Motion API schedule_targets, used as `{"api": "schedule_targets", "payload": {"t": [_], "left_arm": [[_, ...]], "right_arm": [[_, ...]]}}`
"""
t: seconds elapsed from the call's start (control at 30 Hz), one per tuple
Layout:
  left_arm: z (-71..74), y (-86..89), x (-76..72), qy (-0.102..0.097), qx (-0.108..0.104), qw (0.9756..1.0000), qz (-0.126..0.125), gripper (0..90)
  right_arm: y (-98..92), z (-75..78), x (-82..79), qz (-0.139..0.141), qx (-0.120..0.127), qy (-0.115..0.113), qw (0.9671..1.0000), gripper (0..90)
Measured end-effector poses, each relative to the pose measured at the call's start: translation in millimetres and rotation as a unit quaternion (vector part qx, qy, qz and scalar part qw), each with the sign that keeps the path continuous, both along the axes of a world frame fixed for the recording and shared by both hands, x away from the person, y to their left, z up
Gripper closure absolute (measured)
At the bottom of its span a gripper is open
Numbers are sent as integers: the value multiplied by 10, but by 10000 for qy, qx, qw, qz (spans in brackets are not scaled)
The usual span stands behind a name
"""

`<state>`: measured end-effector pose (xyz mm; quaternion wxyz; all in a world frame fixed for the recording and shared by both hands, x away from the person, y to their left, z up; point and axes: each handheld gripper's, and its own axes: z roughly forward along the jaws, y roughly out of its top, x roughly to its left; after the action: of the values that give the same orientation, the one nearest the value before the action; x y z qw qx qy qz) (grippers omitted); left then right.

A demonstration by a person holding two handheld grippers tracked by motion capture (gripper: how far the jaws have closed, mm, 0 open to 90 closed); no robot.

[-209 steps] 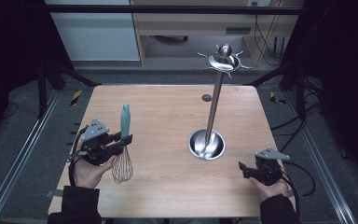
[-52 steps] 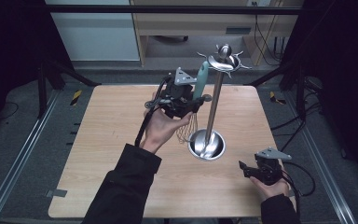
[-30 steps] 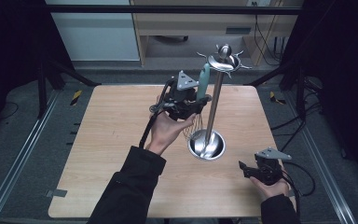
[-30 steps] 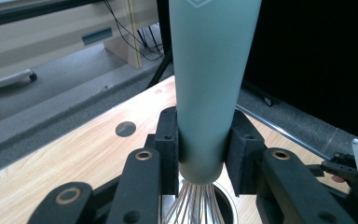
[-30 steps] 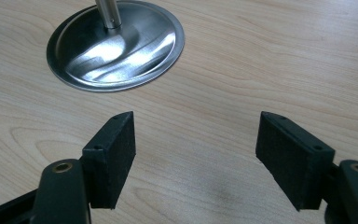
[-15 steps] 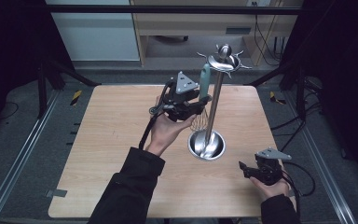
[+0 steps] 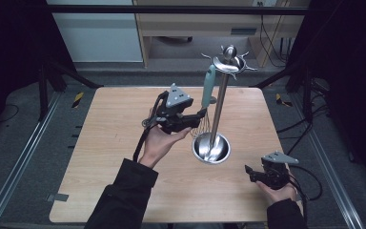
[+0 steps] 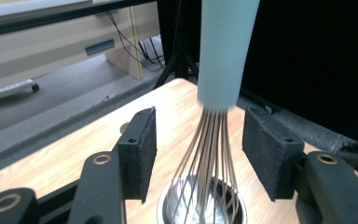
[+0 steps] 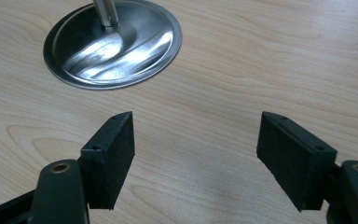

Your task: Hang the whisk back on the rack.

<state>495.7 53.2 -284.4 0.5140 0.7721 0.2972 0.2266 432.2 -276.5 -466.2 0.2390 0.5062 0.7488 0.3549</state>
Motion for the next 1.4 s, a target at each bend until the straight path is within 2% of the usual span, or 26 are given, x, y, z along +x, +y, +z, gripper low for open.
{"api": "schedule_targets", "payload": {"t": [0.17, 0.27, 0.6, 0.77, 0.87, 0.93, 1.03, 1.1, 1.3, 1.4], "left_arm": [[-150, 148, -93, 71, -1, 10000, 2, 418], [-264, 221, -151, 262, -54, 9996, -31, 402], [-719, 495, -322, 505, 66, 9987, -24, 368], [-978, 700, -343, 692, 287, 9971, 132, 345], [-1106, 823, -345, 783, 311, 9962, 215, 333], [-1190, 905, -357, 817, 247, 9960, 261, 325], [-1301, 1038, -368, 935, 353, 9944, 345, 315], [-1357, 1114, -383, 964, 401, 9937, 399, 309], [-1523, 1412, -430, 1029, 486, 9911, 687, 291], [-1628, 1562, -458, 1102, 532, 9888, 857, 283]], "right_arm": [[-3, -9, 4, -6, -54, -18, 10000, 269], [-3, -11, 4, -22, -41, -4, 10000, 264], [-6, -22, -1, 2, -74, 21, 10000, 251], [9, -30, 2, 8, -85, 42, 10000, 248], [17, -29, -1, 2, -86, 44, 10000, 247], [18, -33, -1, -7, -87, 59, 9999, 244], [19, -34, -3, -14, -70, 107, 9999, 232], [16, -47, 4, 1, -150, 60, 9999, 229], [17, -74, 5, -15, -132, 199, 9997, 217], [20, -95, 5, 18, -199, 246, 9995, 204]]}}
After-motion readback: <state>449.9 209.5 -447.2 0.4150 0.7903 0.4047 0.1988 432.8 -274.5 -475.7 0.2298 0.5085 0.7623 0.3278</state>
